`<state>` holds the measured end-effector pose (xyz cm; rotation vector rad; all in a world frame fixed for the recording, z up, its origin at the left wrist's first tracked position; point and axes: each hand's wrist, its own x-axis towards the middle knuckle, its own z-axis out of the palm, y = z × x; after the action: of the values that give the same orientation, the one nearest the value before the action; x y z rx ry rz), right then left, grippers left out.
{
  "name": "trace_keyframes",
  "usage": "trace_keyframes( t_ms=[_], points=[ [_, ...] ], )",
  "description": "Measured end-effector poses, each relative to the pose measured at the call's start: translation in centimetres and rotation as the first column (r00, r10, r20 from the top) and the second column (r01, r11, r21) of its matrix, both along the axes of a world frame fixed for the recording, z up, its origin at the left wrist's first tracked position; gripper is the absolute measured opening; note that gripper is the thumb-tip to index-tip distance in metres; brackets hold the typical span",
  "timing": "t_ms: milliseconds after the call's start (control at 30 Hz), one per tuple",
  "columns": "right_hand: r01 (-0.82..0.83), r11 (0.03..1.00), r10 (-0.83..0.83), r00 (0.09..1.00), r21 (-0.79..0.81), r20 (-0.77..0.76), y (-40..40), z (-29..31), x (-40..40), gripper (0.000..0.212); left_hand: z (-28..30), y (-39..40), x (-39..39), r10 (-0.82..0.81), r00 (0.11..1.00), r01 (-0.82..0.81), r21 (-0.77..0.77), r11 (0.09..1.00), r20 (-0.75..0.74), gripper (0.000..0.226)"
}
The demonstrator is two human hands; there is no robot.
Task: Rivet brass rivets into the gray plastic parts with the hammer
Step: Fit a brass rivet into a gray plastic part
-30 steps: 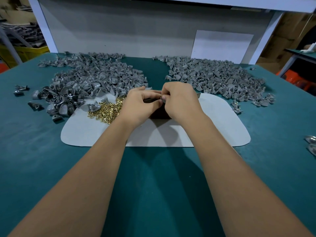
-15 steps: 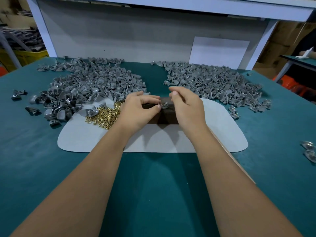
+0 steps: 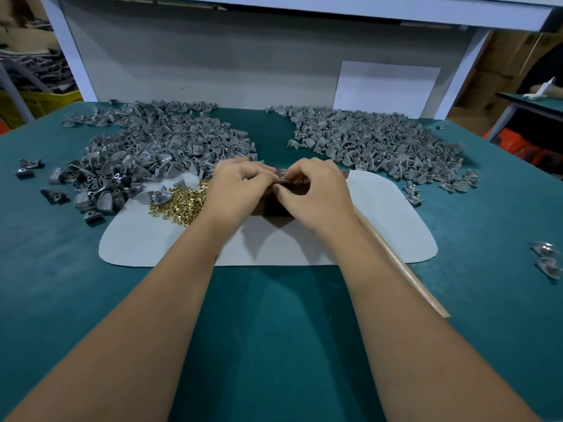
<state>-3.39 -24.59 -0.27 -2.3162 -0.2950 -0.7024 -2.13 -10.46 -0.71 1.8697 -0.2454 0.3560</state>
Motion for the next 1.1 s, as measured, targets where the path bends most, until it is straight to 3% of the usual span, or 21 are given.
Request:
trace_keyframes(
  t_ms=[100,300,533,633,767,933,1100],
  points=[
    [0.009,0.997,-0.005,0.999,0.073,-0.051,0.0,0.1,0.0,0.009,0.4,0.0,-0.5,-0.092,0.993,0.078,-0.168,0.983,-0.077,0.035],
    [-0.046,0.929,0.103,0.985,0.367,-0.136,-0.5,0.5,-0.1,0.017,0.2,0.4,-0.2,-0.06,0.995,0.051,-0.113,0.992,-0.082,0.016],
    [-0.063,0.929,0.124,0.981,0.364,-0.147,-0.9,0.4,0.1,0.016,0.4,0.4,-0.6,-0.053,0.997,0.052,-0.017,0.999,-0.051,0.019],
    [-0.051,0.938,0.105,0.984,0.342,-0.142,-0.8,0.3,0.2,0.017,0.6,0.5,-0.8,-0.062,0.998,0.062,0.064,0.996,0.001,0.002],
    [-0.008,0.943,0.056,0.989,0.334,-0.135,-0.7,0.2,0.3,0.021,0.2,0.3,-1.0,0.023,0.998,-0.039,0.299,0.954,0.059,0.028],
    [0.003,0.944,0.034,0.994,0.33,-0.106,-0.7,0.1,0.3,0.018,-0.1,0.3,-0.3,0.029,0.987,-0.072,0.273,0.959,0.16,0.007],
    [-0.02,0.941,0.05,0.995,0.337,-0.081,-0.8,0.2,0.2,0.016,-0.4,0.6,0.6,0.012,0.985,-0.052,0.226,0.973,0.172,0.008]
  ],
)
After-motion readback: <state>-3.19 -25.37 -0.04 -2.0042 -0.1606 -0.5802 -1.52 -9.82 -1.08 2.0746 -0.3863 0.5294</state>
